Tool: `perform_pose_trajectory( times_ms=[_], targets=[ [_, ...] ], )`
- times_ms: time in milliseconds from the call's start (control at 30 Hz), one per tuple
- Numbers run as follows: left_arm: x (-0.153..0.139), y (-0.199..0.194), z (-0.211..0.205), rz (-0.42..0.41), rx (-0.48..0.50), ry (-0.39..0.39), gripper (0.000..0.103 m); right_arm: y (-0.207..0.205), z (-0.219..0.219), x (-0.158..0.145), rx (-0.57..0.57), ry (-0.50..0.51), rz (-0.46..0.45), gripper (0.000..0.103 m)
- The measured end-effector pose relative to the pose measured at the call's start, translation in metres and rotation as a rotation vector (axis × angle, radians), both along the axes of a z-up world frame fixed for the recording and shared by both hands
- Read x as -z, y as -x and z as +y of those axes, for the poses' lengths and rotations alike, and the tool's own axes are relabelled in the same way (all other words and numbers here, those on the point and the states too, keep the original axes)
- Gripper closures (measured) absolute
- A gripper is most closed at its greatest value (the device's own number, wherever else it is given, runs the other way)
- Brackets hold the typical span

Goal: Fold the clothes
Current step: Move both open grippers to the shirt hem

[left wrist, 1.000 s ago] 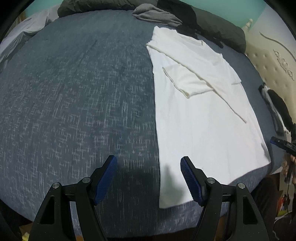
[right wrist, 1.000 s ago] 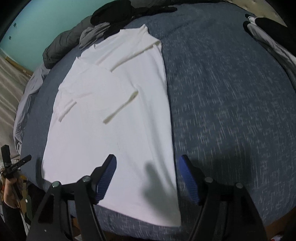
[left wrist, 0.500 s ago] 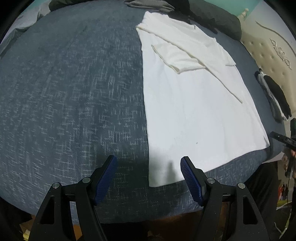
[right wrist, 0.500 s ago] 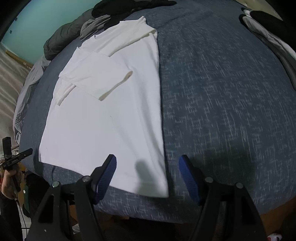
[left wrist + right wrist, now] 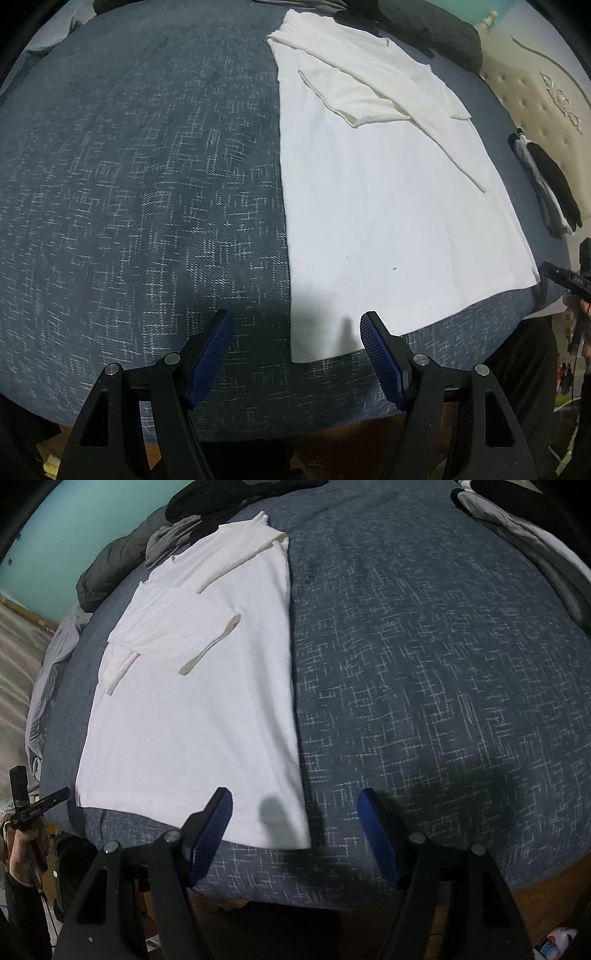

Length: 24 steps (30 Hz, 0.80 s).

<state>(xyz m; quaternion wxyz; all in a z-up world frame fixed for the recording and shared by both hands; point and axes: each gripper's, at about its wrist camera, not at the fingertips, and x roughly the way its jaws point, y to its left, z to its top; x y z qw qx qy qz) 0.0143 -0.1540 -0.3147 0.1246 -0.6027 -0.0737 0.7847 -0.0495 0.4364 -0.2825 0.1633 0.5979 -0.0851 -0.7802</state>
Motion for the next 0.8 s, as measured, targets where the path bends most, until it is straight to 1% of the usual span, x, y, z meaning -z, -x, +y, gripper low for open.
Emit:
perform_pose_trajectory(
  times_ms=[100, 267, 333, 400, 433, 567, 667, 800],
  targets=[
    [0.005, 0.001, 0.0, -0.014, -0.006, -0.027, 0.028, -0.001, -0.004, 0.0, -0.015, -0.002, -0.001, 0.032],
    [0.012, 0.001, 0.002, -0.024, -0.003, -0.045, 0.031, -0.001, -0.007, 0.004, -0.02, -0.001, -0.007, 0.032],
    [0.014, 0.001, 0.003, -0.029, -0.004, -0.057, 0.038, -0.001, -0.008, 0.006, -0.022, 0.0, -0.009, 0.032],
    [0.016, 0.002, 0.004, -0.03, -0.003, -0.055, 0.043, -0.002, -0.009, 0.007, -0.024, 0.0, -0.011, 0.032],
    [0.017, 0.002, 0.004, -0.031, -0.001, -0.053, 0.043, -0.002, -0.01, 0.007, -0.025, 0.001, -0.011, 0.032],
    [0.021, 0.002, 0.005, -0.048, 0.0, -0.063, 0.044, -0.001, -0.01, 0.007, -0.023, 0.005, -0.012, 0.032],
    [0.026, 0.001, 0.008, -0.065, 0.008, -0.05, 0.044, 0.0, -0.01, 0.007, -0.02, 0.008, -0.013, 0.032],
    [0.027, -0.001, 0.01, -0.058, 0.013, -0.035, 0.044, 0.001, -0.011, 0.008, -0.015, 0.012, -0.014, 0.032]
  ],
)
